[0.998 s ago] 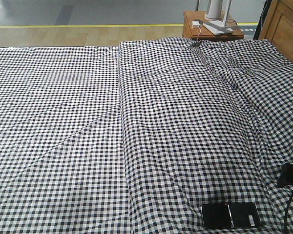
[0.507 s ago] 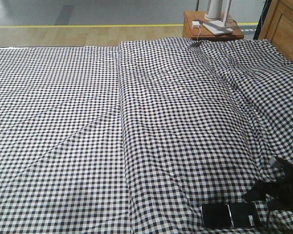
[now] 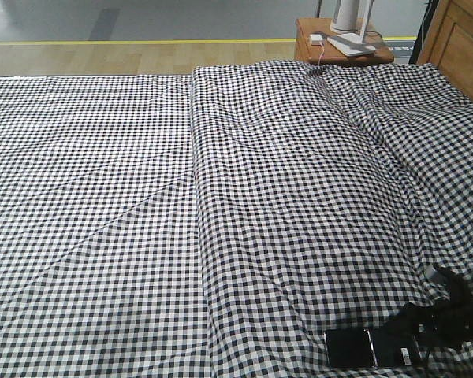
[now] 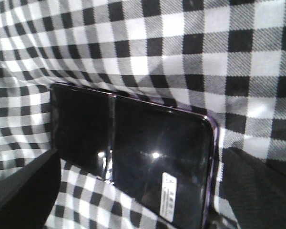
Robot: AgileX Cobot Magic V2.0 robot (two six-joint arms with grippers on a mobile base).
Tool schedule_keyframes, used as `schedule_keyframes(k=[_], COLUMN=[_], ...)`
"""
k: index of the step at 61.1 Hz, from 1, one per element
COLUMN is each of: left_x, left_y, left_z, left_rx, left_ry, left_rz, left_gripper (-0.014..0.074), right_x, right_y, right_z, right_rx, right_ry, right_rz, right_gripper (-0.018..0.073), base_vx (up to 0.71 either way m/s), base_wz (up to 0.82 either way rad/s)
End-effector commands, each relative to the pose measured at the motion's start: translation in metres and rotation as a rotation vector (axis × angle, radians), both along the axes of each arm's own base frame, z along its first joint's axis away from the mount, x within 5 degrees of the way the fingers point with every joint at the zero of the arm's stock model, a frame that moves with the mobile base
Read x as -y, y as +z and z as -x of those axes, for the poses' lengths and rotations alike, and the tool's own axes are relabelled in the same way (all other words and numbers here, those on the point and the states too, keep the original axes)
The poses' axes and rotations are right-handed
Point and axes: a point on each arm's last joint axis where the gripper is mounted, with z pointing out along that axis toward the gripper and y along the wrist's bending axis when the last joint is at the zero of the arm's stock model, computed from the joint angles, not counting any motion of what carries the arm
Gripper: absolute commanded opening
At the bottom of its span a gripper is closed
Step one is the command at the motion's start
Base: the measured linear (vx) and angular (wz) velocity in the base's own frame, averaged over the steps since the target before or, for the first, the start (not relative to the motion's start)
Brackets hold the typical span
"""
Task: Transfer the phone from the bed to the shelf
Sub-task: 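Lower the right gripper onto the dark smartphone on the bed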
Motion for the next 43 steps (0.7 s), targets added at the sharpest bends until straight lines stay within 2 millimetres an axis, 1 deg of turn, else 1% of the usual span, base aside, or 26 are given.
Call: schedule_keyframes(k=[1, 14, 32, 38, 43], left_x=[0.000, 0.000, 0.000, 0.000, 0.000], left_y=[0.015, 0.015, 0.015, 0.015, 0.015], left_z=[0.001, 0.001, 0.001, 0.001, 0.001], left_rx=[0.098, 0.098, 0.098, 0.098, 0.098], left_ry=[-0.001, -0.001, -0.001, -0.001, -0.001], left_rz=[0.018, 0.018, 0.018, 0.018, 0.018], left_gripper=[0.0001, 0.0001, 0.0001, 0.0001, 0.0001], right_x=[0.004, -0.003, -0.019, -0.023, -0.024], right_y=[0.015, 0.004, -0.018, -0.024, -0.027], right_z=[-0.011, -0.014, -0.009, -0.005, -0.004], right_rx=[0.061, 0.070, 0.035, 0.020, 0.013], right_ry=[0.011, -0.014, -0.038, -0.037, -0.027], right_rz=[-0.030, -0.139, -0.380, -0.427, -0.442], right_gripper=[0.0634, 0.0630, 0.0617, 0.0598, 0.0564], base_vx=[0.00, 0.00, 0.00, 0.00, 0.00], base_wz=[0.00, 0.00, 0.00, 0.00, 0.00])
